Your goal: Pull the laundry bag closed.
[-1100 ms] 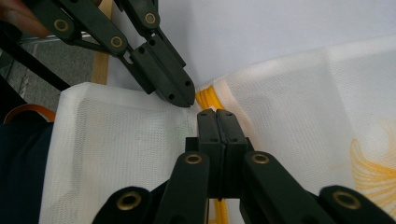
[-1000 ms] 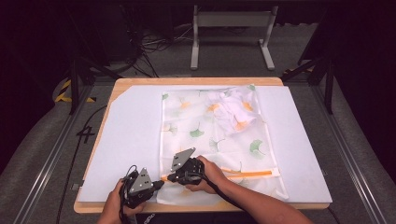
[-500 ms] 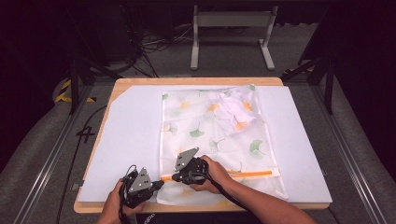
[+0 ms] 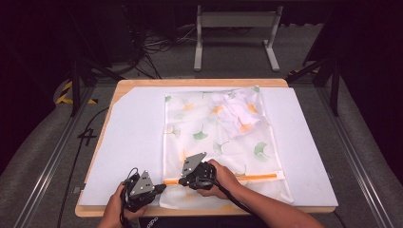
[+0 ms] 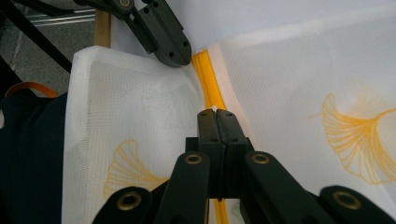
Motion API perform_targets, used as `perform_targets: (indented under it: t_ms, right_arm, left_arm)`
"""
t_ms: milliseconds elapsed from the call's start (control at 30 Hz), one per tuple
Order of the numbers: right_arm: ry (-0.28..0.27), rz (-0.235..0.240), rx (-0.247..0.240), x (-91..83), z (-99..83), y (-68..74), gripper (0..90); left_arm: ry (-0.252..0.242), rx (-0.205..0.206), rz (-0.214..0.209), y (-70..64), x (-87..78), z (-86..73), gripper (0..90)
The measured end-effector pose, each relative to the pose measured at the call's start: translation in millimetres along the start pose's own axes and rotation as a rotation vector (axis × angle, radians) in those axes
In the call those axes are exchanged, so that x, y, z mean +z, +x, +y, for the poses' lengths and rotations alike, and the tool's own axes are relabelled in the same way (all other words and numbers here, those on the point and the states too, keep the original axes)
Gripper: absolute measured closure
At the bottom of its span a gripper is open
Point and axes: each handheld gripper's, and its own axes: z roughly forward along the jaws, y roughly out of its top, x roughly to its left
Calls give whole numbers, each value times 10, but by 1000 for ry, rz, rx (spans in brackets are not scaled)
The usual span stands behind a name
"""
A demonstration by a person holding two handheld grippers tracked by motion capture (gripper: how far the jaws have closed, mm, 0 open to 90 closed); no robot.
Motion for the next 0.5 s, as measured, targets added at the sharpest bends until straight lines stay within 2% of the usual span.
perform_targets:
  t_ms: [100,333,500]
  right_arm:
    - [-1,6,6,-17,-11,-17,900]
    - [-2,-12,20,-81,-63,-71,900]
    - [-6,-15,24,-94,-80,-76,900]
  left_arm:
    - [0,2,1,3,-2,-4,900]
    - [8,5,9,5,-4,-14,900]
    - [5,-1,0,17,-4,-17,900]
